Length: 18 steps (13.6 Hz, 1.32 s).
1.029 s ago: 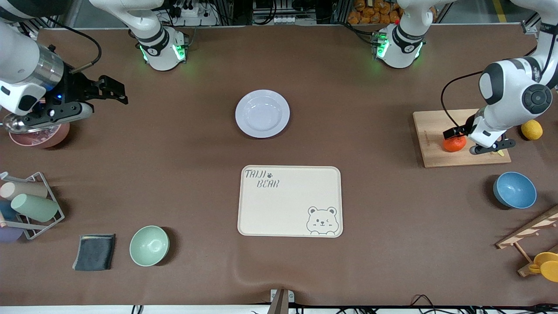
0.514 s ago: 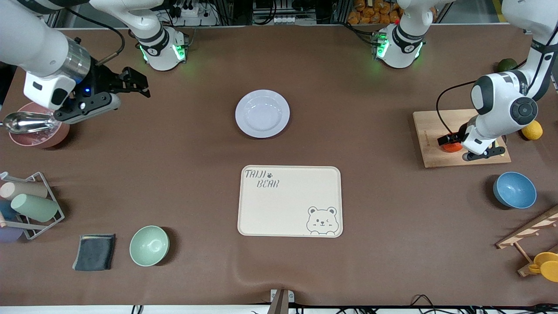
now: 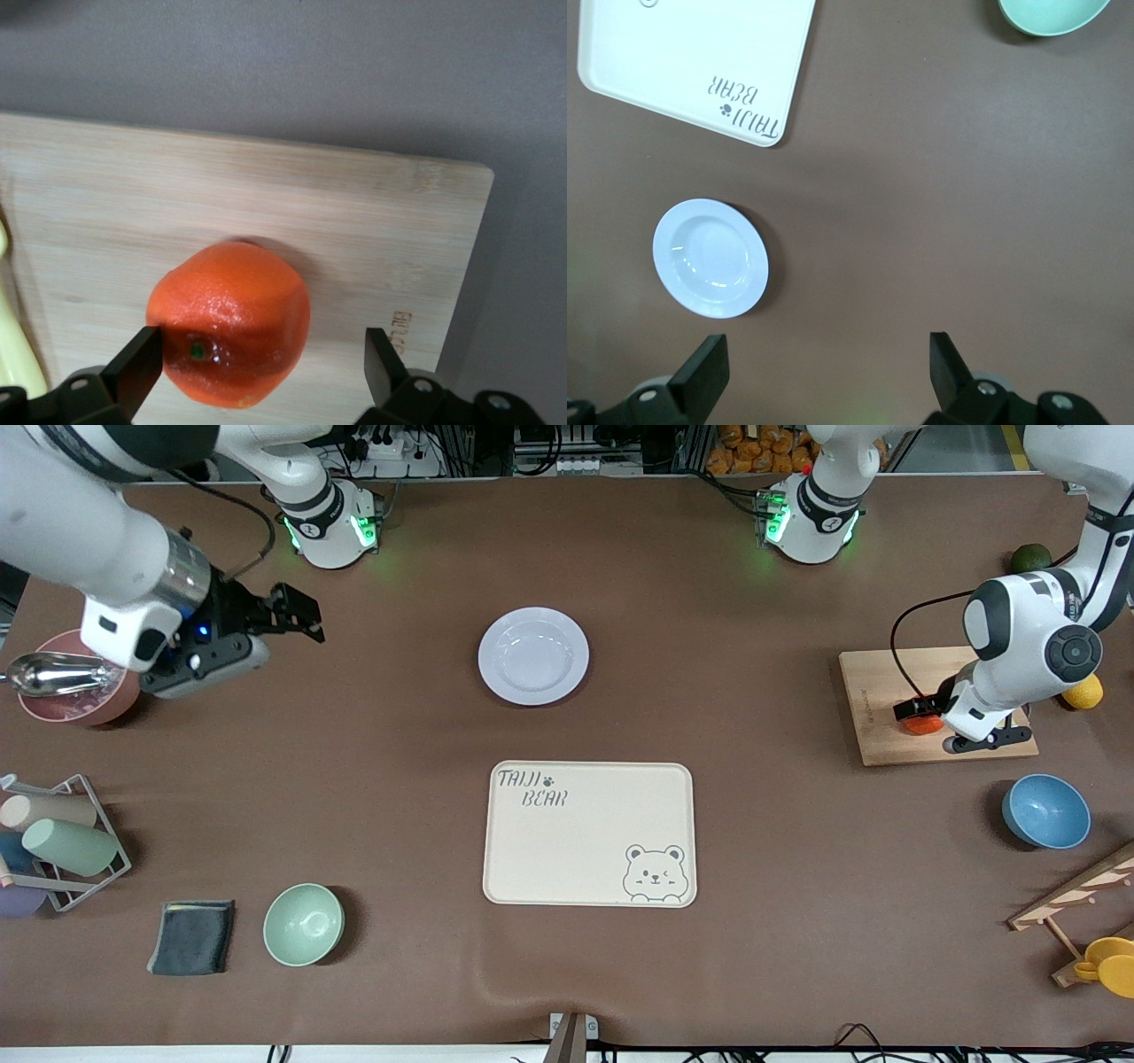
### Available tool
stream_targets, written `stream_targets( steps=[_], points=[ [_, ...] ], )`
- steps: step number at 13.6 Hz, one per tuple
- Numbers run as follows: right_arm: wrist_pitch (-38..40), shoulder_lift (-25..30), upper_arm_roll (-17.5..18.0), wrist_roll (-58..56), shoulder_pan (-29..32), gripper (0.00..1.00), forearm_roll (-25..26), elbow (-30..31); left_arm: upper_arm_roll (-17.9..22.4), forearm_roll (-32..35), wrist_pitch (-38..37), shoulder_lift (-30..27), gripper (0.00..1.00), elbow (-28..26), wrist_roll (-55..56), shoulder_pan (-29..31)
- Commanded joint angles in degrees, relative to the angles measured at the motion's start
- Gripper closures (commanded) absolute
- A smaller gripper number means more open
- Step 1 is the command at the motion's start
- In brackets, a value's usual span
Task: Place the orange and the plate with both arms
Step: 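Carry the orange to the white plate while the right gripper approaches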
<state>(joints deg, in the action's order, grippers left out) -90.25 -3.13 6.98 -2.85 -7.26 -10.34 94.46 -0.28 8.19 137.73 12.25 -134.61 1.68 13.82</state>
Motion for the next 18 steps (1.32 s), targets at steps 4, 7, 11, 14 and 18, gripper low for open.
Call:
stream_targets(
  steps=[4, 7, 11, 14, 18],
  points=[
    [-4.49, -10.13, -0.39, 0.13, -2.15, 0.0, -8.18, -0.6, -0.25, 2.96, -1.06, 1.02, 0.0, 1.1, -0.72, 1.21],
    [-4.76, -13.04, -0.39, 0.13, -3.99, 0.0, -12.33, -0.51, -0.16, 3.75, -0.98, 3.48, 0.0, 1.62, -0.72, 1.74],
    [-4.76, -13.92, -0.48, 0.48, -5.31, 0.0, -13.12, -0.07, -0.25, 5.95, -1.06, 5.51, 0.08, 3.47, -0.72, 2.44],
    [-5.19, -15.24, -0.39, 0.48, -5.23, 0.0, -13.57, -0.07, -0.69, 6.05, -1.06, 4.98, 0.75, 3.91, -1.15, 2.1],
    [-10.11, -16.73, -0.39, 0.48, -5.49, 0.0, -15.57, -0.07, -6.56, 5.26, -6.66, 2.17, 0.91, 7.67, -2.12, 1.74]
  ],
)
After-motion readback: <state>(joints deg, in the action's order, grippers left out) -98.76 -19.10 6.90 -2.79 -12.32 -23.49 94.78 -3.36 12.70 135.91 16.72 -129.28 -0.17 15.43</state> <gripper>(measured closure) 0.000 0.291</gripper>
